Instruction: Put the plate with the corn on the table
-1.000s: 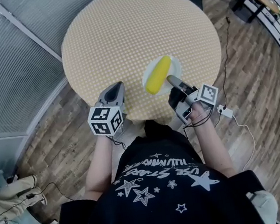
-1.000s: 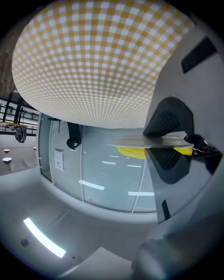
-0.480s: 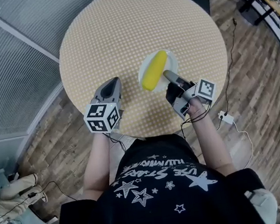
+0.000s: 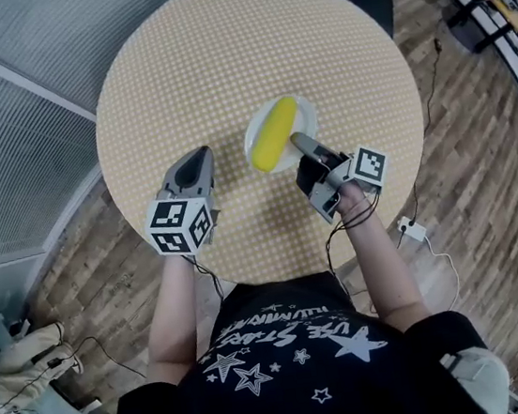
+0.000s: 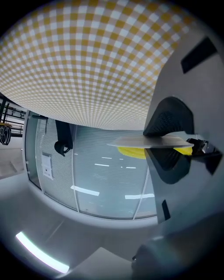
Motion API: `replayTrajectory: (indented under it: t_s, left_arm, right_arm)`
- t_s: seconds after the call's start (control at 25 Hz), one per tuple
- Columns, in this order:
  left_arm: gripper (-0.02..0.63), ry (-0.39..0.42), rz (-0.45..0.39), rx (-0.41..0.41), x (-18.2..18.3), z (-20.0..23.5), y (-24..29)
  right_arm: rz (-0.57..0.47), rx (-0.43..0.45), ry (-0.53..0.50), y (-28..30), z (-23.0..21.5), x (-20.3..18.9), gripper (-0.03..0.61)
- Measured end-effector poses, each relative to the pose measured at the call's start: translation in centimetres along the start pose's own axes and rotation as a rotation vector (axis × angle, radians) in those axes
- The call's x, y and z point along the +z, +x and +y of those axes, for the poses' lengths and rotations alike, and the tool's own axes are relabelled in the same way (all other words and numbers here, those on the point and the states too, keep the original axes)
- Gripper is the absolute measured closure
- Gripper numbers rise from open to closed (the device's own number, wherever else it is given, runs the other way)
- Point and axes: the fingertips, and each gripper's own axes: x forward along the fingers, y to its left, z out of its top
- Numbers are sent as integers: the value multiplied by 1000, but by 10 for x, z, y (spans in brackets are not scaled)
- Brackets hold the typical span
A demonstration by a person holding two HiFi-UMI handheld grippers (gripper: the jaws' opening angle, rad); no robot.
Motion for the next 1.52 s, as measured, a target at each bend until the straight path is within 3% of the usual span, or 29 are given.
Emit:
replayTrajectory:
  t_s: [0.84, 1.52]
  left_arm:
    - [605, -66, 68, 120, -30, 46, 36]
    - [605, -90, 85, 124, -46, 51, 32]
  right_arm:
    - [77, -77, 41, 80, -71, 32, 523]
    - [55, -182, 70, 96, -103, 37, 523]
